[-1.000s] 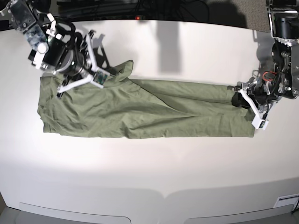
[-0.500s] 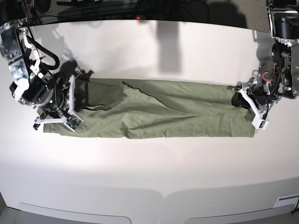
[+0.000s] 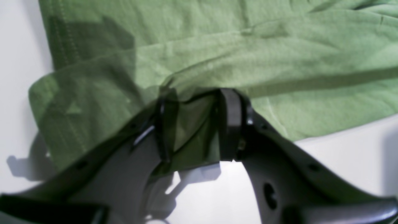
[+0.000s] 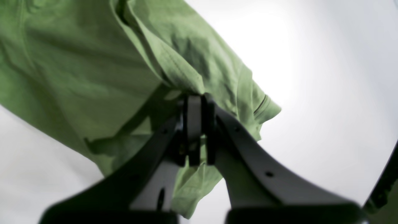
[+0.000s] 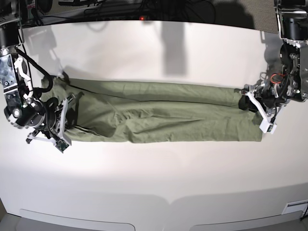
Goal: Fold the T-shirt properly
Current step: 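Grasp the bunched end with the right gripper and pull it outward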
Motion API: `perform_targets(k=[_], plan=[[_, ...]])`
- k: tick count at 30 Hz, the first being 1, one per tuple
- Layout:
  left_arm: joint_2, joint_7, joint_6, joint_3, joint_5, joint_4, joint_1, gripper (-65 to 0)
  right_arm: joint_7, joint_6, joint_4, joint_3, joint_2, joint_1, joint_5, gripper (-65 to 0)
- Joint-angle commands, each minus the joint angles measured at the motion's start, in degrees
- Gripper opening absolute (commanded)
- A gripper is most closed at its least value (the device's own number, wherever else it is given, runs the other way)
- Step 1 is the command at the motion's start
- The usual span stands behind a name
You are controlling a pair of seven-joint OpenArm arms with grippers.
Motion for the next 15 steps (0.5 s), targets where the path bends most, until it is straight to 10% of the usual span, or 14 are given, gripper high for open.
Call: perform_targets(k=[1, 11, 15], plan=[[-0.6, 1.9, 0.5, 0.1, 1.2, 0.0, -0.2, -43.1, 1.0, -0.2, 0.3, 0.5, 1.1, 1.3, 0.0, -65.0], [-0.6, 1.9, 0.5, 0.1, 1.2, 0.0, -0.2, -43.1, 3.6, -0.3, -1.0, 0.5, 1.1, 1.3, 0.0, -65.0], [-0.6, 1.9, 0.5, 0.1, 1.2, 0.0, -0.2, -43.1, 4.2, -0.3, -1.0, 0.5, 1.1, 1.3, -0.1, -44.6]])
